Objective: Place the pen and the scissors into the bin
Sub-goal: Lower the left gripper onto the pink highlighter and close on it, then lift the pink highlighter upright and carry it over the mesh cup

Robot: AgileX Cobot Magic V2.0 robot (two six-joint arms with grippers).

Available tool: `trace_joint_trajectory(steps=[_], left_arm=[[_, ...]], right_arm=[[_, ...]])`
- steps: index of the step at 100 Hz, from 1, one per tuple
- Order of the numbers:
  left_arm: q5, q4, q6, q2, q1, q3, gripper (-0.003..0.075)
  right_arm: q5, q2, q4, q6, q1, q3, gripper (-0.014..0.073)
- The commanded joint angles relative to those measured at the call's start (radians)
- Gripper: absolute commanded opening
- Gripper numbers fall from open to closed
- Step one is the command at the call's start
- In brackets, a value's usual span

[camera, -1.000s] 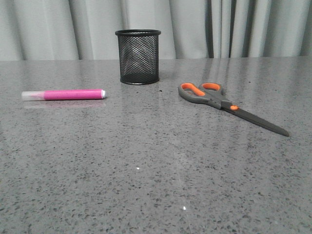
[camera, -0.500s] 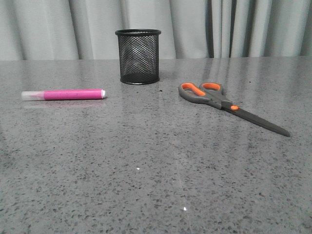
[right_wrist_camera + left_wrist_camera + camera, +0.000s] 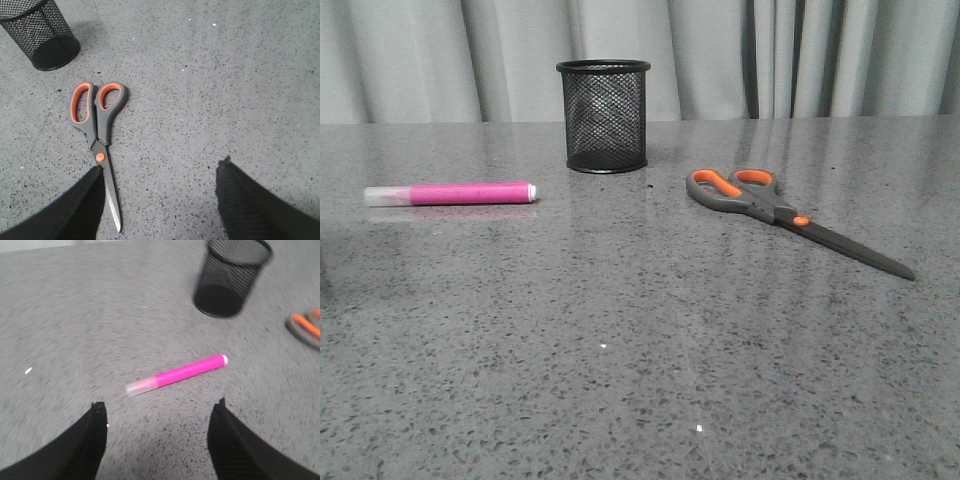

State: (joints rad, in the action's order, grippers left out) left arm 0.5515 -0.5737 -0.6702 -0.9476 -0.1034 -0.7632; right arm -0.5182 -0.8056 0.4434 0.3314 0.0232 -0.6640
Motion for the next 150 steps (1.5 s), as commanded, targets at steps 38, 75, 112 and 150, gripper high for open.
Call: trace_joint_trajectory(steps=[38,75,112,150], left_arm=[[0.288,-0.060,-0.620,-0.572,-0.097,-0.470,0.0387],[0.460,0.040,-0.746,-0.828,-0.097,-0.691,0.0387],[0.432,0.052,-0.759,-0.867,-0.097,-0.700,0.0338],[0.506,0.086,-0.693,-0.835,-0.097,-0.726,-0.0019]], right_arm=[[0.060,-0.001,0.005,0.047,0.001,-0.035,0.0432],[0.060,-0.001,0.005,0.060,0.001,-0.035,0.0432],[0.060,-0.001,0.005,0.060,0.001,-0.035,0.0432],[0.060,-0.001,0.005,0.060,0.001,-0.035,0.0432]])
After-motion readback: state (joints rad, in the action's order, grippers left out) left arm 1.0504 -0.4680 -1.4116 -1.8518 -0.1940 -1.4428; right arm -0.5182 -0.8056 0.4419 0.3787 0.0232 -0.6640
